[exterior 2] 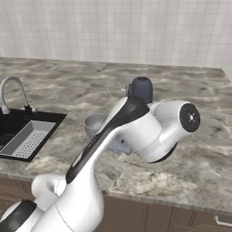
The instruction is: Close the stand mixer head.
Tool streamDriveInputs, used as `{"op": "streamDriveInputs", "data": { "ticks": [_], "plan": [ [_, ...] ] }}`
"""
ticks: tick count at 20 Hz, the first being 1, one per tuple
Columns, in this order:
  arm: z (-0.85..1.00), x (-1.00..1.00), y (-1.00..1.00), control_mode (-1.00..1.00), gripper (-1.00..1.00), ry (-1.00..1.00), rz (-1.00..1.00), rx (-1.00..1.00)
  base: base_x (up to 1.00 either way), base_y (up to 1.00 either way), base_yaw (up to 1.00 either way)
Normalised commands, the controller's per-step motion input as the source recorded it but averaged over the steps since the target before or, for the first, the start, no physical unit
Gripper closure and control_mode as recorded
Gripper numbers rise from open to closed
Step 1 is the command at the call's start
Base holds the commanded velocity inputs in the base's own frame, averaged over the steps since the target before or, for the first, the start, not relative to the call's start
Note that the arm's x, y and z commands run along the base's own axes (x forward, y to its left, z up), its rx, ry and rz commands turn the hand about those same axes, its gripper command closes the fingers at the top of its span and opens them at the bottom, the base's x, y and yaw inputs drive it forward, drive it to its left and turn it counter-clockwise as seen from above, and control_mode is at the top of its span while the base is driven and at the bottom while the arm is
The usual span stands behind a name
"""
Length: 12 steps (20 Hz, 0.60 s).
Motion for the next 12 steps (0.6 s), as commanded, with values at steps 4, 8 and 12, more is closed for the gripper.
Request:
{"op": "streamDriveInputs", "data": {
  "ticks": [4,8,12],
  "plan": [
    [-0.01,1.0,-0.57,-1.0,-1.0,-0.07,0.33,0.0,0.0,0.0,0.0],
    [-0.11,1.0,-0.25,-1.0,-1.0,0.0,0.38,0.06,0.0,0.0,0.0],
    [-0.19,1.0,0.0,-1.0,-1.0,-0.05,0.39,0.03,0.0,0.0,0.0]
  ]
}}
